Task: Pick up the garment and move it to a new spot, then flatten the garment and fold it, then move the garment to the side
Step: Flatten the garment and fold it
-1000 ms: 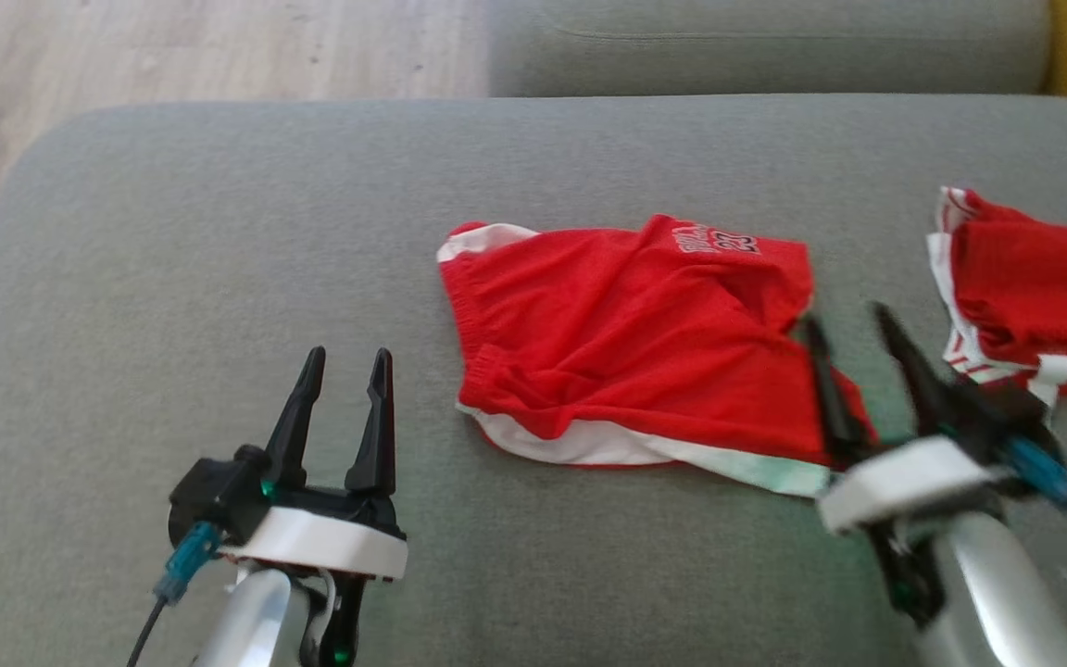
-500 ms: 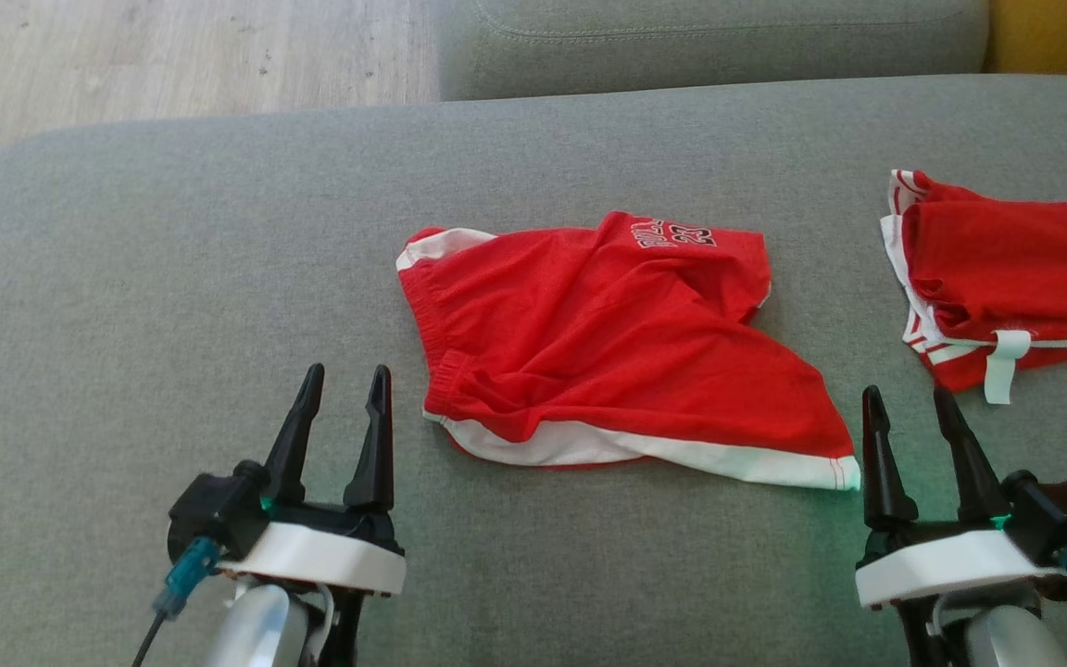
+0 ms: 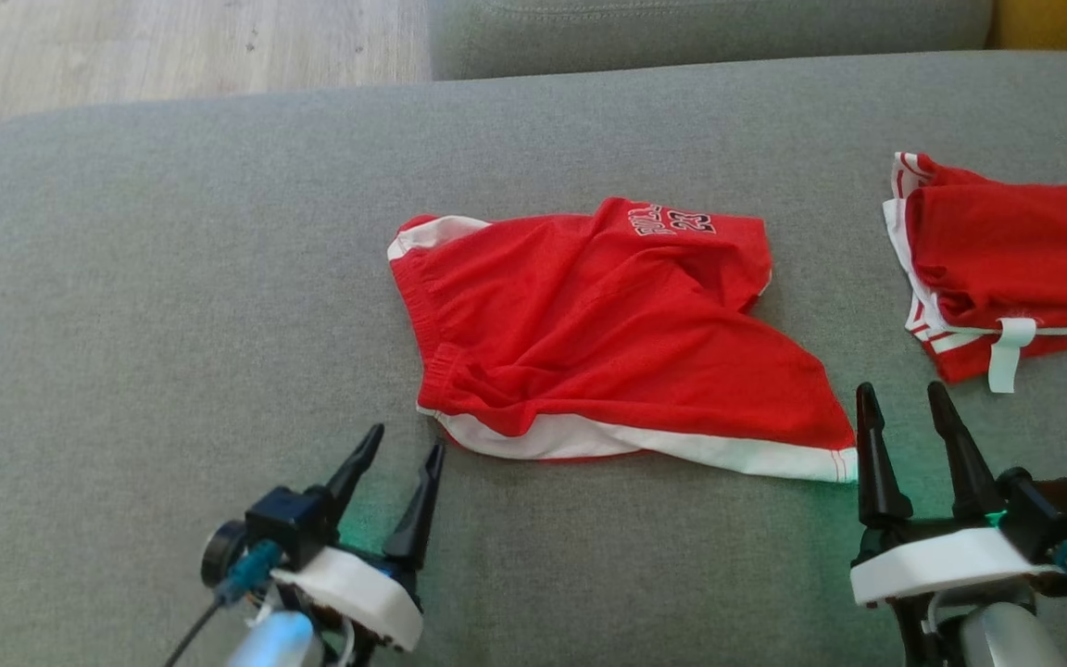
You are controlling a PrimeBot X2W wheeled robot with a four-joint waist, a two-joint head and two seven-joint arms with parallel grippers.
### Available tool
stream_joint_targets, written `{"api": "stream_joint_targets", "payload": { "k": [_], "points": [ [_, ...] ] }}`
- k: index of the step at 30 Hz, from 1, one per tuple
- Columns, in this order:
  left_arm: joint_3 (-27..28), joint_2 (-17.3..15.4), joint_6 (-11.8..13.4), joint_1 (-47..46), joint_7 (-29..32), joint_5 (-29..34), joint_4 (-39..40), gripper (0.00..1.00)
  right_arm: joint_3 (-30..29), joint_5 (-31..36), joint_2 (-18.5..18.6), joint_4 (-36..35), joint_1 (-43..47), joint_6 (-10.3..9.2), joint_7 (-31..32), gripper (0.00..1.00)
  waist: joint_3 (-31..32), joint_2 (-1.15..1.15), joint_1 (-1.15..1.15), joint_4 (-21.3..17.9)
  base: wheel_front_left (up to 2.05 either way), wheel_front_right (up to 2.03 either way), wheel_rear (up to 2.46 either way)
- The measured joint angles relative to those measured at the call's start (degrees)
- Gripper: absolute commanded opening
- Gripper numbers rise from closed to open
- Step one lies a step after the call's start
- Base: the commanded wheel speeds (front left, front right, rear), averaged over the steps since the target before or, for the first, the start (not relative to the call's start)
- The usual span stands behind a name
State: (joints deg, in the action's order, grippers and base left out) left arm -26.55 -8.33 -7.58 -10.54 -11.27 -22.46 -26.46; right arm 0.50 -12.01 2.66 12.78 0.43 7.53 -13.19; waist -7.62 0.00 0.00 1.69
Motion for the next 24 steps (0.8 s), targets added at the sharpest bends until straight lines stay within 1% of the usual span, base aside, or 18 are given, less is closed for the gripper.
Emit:
{"api": "stream_joint_targets", "payload": {
  "k": [4, 11, 16, 24],
  "points": [
    [-0.01, -0.43, 0.00, -2.38, 0.02, -0.01, -2.23, 1.00, 0.41, 0.00, 0.00, 0.01, -0.27, 0.00, 0.00, 1.00, -0.53, 0.00, 0.00, -0.02, 0.00, 0.00, 0.00],
    [-4.59, -1.08, -0.01, -4.81, -0.15, -2.34, -3.09, 1.00, 0.41, 0.18, 0.00, 0.02, -1.30, 0.00, 0.01, 1.00, -1.42, 0.00, 0.00, -0.21, 0.00, 0.00, 0.00],
    [-6.58, -2.40, 0.00, -7.31, -0.41, -3.24, -4.47, 1.00, 0.51, 0.18, 0.00, 0.05, -1.30, 0.00, 0.01, 1.00, -2.09, 0.00, 0.00, -0.36, 0.00, 0.00, 0.00],
    [-9.37, -3.30, 0.00, -9.98, -0.42, -4.79, -5.64, 1.00, 0.70, 0.16, 0.00, 0.37, -2.21, 0.00, 0.01, 1.00, -3.05, 0.00, 0.01, -0.86, 0.00, 0.00, 0.00]
  ]
}}
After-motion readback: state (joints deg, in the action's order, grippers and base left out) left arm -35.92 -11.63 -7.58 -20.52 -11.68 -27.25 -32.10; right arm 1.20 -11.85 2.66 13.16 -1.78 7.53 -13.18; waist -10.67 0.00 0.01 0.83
